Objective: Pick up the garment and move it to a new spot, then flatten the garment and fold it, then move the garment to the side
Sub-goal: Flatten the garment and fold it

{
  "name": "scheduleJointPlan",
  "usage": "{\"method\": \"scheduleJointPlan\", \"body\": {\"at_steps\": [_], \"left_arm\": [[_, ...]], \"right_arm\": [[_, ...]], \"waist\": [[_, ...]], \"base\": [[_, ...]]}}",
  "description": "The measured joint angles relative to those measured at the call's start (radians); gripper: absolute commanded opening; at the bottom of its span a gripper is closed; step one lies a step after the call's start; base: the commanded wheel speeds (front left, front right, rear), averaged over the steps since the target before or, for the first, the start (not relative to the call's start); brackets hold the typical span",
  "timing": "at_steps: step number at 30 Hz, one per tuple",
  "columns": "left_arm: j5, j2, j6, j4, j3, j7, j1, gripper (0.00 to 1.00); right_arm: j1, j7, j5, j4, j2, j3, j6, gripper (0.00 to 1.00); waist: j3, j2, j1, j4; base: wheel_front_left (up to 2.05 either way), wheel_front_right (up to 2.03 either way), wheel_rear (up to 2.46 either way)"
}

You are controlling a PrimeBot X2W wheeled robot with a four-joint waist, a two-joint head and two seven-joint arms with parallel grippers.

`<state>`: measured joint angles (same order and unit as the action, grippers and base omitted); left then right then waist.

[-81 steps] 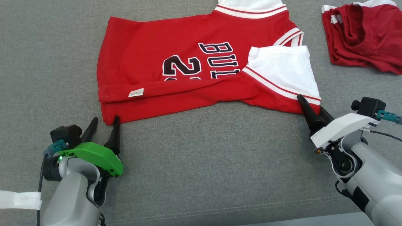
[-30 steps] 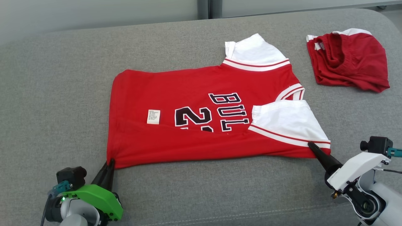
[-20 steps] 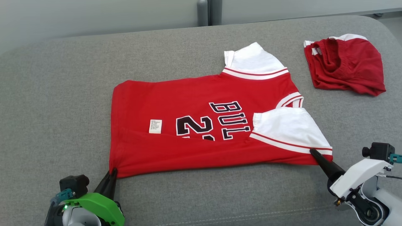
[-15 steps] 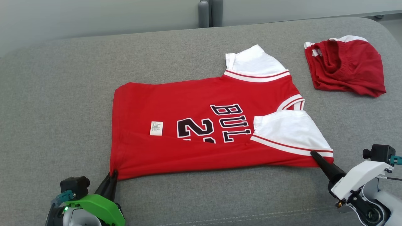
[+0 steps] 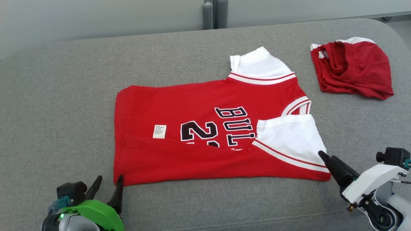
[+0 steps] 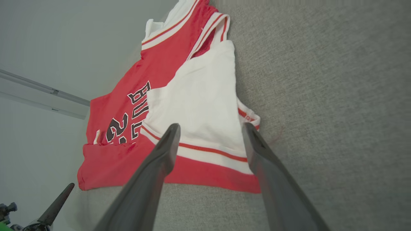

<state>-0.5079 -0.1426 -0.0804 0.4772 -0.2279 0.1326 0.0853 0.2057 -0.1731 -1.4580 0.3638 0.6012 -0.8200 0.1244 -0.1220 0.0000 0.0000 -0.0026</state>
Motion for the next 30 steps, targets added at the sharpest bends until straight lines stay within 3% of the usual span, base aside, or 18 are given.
{"method": "scheduleJointPlan", "body": {"at_steps": [8,30], "left_arm": [[0.004,-0.029,0.021,-0.075,0.021,0.019,0.002,1.00],[0.037,-0.033,0.046,-0.203,0.013,0.036,0.059,1.00]], "right_arm": [[0.004,-0.039,0.035,0.004,0.029,0.029,0.000,1.00],[0.134,-0.073,0.231,-0.005,0.009,0.114,-0.003,1.00]], "waist": [[0.006,0.0000,0.0000,-0.003],[-0.015,0.0000,0.0000,-0.020]], "base": [[0.00,0.00,0.00],[0.00,0.00,0.00]]}}
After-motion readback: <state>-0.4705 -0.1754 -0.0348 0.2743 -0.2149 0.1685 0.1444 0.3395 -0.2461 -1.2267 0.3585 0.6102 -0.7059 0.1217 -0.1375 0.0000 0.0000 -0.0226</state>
